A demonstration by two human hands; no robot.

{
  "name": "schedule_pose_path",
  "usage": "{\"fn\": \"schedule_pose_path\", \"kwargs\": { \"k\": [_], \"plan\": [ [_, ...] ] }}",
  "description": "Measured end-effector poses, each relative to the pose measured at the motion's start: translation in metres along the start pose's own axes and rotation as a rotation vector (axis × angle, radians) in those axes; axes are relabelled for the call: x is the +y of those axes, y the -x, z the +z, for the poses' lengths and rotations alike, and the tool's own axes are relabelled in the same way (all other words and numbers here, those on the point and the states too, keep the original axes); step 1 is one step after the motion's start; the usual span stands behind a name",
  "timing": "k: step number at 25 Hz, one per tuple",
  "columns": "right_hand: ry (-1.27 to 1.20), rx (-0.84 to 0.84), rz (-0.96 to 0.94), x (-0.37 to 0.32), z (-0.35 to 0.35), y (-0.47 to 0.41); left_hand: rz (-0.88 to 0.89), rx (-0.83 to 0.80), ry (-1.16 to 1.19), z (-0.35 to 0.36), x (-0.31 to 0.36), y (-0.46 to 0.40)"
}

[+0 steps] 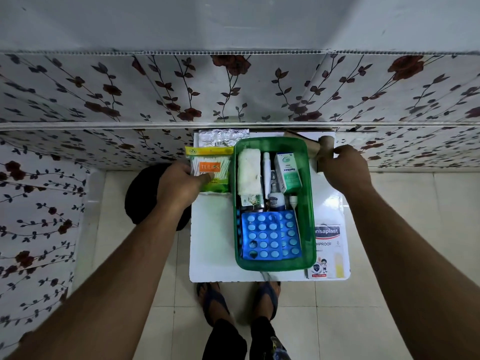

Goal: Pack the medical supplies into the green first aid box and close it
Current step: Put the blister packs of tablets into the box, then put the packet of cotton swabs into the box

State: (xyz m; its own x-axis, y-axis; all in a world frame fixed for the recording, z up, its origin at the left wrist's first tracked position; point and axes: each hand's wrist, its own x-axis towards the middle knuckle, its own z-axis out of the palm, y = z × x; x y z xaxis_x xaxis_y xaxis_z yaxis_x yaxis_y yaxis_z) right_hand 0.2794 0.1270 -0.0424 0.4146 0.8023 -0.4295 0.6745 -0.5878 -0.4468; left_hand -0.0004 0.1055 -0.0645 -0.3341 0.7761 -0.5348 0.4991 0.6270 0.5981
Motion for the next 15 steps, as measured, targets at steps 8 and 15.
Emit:
{"fn": "schedule_pose_path", "kwargs": {
  "k": [8,15],
  "plan": [
    [-0.192,0.101,0.087,0.008,0.000,0.008,-0.032,0.129,0.031,-0.026,-0.006,0.020],
    [-0.455,0.096,0.096,0.024,-0.021,0.060,0.222,-0.114,0.019,-0.029,0.053,0.133]
  ]
}}
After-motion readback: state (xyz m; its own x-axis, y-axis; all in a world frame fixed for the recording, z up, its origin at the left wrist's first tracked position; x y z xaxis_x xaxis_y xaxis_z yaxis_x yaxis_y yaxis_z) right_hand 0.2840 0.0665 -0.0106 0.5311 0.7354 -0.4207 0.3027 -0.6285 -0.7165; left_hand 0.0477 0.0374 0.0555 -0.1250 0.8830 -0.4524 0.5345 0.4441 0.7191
